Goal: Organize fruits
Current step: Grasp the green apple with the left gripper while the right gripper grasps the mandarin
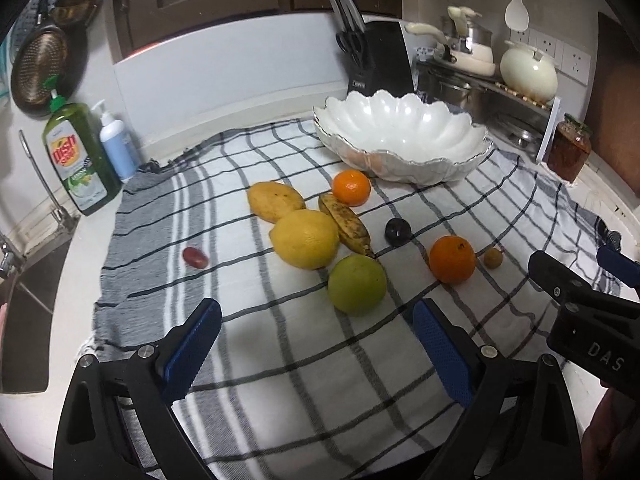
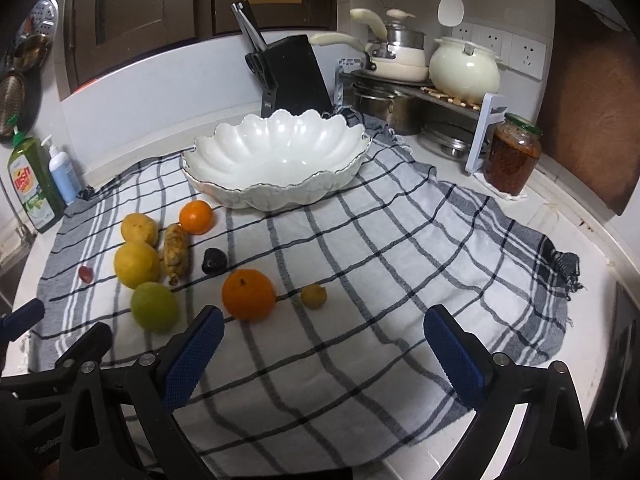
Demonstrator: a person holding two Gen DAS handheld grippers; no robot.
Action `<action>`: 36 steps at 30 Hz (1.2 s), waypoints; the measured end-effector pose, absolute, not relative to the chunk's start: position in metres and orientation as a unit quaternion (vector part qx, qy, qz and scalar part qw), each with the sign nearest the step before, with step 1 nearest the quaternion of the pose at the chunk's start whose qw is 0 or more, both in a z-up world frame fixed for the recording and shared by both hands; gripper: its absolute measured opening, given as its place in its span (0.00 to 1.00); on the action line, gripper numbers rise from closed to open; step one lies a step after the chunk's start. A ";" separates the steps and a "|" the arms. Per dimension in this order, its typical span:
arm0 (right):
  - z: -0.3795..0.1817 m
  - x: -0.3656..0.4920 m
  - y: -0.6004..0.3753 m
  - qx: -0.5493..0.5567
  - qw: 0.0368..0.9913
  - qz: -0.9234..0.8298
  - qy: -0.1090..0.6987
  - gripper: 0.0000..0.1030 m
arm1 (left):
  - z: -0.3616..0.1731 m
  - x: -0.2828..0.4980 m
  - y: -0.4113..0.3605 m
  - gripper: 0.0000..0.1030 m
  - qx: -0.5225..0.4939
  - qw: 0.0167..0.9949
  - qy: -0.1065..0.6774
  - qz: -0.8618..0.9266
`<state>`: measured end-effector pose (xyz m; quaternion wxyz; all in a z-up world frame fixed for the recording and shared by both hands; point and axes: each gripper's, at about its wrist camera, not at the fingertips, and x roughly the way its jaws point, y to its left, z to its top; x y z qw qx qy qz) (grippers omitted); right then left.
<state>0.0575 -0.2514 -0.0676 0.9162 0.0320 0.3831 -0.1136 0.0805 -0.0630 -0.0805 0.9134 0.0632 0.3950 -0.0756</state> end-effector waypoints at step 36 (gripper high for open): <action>-0.113 0.100 -0.262 0.040 0.904 -0.099 0.415 0.89 | -0.143 0.137 -0.099 0.47 0.070 0.888 0.445 -0.098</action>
